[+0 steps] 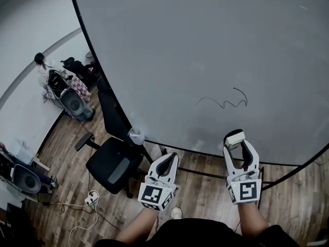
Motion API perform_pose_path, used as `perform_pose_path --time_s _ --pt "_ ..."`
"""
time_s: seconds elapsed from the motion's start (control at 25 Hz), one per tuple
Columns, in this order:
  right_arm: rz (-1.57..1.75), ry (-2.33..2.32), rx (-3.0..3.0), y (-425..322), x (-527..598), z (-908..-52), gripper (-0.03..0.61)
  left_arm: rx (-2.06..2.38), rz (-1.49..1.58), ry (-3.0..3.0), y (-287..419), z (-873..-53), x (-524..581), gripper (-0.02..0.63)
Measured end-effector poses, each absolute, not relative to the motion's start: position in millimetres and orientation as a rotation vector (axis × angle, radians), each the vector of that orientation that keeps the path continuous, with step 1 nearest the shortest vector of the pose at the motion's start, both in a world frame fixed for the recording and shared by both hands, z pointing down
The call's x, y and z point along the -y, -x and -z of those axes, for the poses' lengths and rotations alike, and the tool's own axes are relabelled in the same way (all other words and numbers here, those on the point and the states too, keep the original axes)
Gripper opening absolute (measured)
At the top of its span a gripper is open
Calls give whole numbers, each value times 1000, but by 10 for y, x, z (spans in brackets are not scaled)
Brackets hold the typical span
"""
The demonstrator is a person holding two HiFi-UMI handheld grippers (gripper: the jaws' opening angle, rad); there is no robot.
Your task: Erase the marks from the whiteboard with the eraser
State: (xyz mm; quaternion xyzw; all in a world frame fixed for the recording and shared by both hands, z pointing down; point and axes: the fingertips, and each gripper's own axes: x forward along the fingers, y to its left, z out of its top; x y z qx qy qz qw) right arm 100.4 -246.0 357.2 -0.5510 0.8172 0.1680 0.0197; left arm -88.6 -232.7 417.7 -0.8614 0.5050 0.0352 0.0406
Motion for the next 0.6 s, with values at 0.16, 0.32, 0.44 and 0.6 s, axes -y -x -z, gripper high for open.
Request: perform_pose_path --time_s 0.16,0.32,0.44,0.6 --pt "-583 1824 -2444 -1125 2590 -3408 245 -1441 -138 2681 829 -4097 2512 18" --pt "-642 1918 -2348 -1200 2682 -3228 245 -1334 -139 2714 783 -4046 2669 19" --pt "-681 1990 -2279 -1229 2728 -3106 245 -1279 -150 2726 800 -3979 2771 18" --pt "-749 2094 -2193 -1306 2802 -2944 245 -1206 -175 2738 818 -3881 2864 18"
